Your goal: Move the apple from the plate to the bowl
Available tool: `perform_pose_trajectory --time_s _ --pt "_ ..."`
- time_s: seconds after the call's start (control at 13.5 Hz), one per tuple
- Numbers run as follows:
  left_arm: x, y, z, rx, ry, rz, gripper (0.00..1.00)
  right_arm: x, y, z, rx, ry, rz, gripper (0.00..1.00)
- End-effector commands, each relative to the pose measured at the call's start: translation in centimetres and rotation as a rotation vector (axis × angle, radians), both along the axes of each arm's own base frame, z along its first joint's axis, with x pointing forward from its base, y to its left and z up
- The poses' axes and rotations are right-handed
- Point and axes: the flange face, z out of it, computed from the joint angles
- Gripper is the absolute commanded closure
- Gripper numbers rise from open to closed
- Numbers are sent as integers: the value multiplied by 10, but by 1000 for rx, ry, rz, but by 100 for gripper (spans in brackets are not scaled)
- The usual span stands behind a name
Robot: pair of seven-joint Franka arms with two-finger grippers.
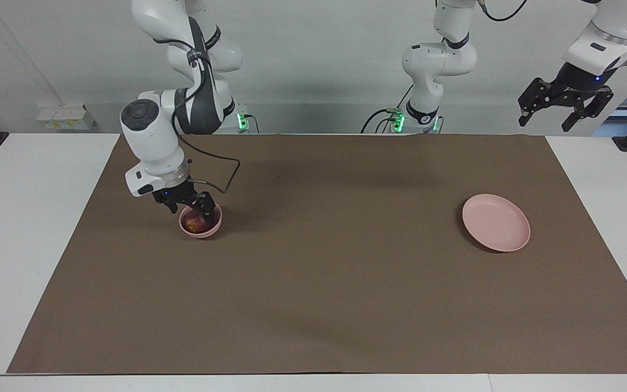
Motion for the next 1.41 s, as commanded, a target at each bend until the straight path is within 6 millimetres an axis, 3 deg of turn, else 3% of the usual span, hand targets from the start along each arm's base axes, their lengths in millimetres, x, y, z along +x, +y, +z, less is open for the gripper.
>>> perform_pose_trajectory --time_s 0.0,0.37,0.59,0.74,1.33 --pt "-13 0 -9 9 -1 1 0 11 -5 37 -26 -8 109 0" --pt "-11 0 -6 15 -8 9 0 7 -31 124 -28 29 205 0" --pt "-13 0 -6 15 4 9 0 -17 -43 175 -11 46 122 0" --pt "-14 0 -5 15 4 9 0 -38 -43 174 -11 54 117 0" --pt "-12 -6 -5 49 -5 55 0 -36 -42 174 -10 36 128 0"
